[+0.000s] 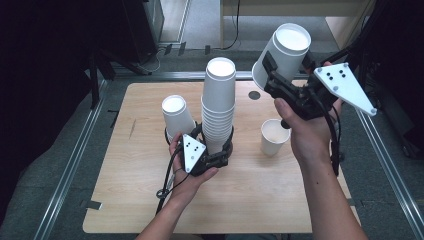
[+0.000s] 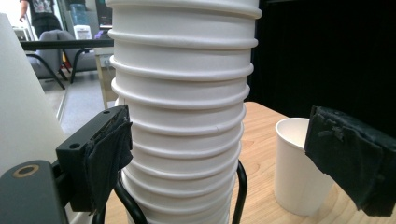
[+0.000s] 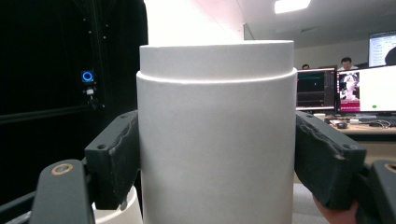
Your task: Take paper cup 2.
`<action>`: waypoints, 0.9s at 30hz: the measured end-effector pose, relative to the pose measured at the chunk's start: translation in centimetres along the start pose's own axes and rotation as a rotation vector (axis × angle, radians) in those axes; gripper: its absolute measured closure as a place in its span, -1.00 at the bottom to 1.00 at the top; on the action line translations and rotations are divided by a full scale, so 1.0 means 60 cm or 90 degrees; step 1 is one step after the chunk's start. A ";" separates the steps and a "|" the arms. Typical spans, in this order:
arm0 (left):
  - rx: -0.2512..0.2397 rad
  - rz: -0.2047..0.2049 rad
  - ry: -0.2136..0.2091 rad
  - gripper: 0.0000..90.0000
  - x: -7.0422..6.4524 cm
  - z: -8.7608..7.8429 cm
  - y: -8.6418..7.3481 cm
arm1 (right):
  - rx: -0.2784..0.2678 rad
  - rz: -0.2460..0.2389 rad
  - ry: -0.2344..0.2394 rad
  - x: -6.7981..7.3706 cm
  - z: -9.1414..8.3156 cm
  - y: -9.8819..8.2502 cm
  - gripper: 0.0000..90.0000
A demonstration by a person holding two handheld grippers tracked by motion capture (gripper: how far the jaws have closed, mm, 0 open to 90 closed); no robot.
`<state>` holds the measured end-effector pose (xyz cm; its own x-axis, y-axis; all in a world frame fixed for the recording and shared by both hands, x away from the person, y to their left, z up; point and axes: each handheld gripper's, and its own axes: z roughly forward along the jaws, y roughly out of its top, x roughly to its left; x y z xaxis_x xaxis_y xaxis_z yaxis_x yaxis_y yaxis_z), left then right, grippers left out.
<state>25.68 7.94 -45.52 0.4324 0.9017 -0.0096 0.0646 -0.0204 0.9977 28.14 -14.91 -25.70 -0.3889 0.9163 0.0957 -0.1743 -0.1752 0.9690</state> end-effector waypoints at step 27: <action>-0.001 0.024 -0.095 -0.83 -0.043 -0.041 -0.014 | 0.064 0.006 0.037 0.022 -0.106 -0.134 -0.50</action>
<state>22.29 6.69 -46.17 0.5637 0.8258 0.0173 0.0452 -0.0518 0.9976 23.29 -14.56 -34.83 -0.4428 0.8917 0.0938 -0.0802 -0.1436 0.9864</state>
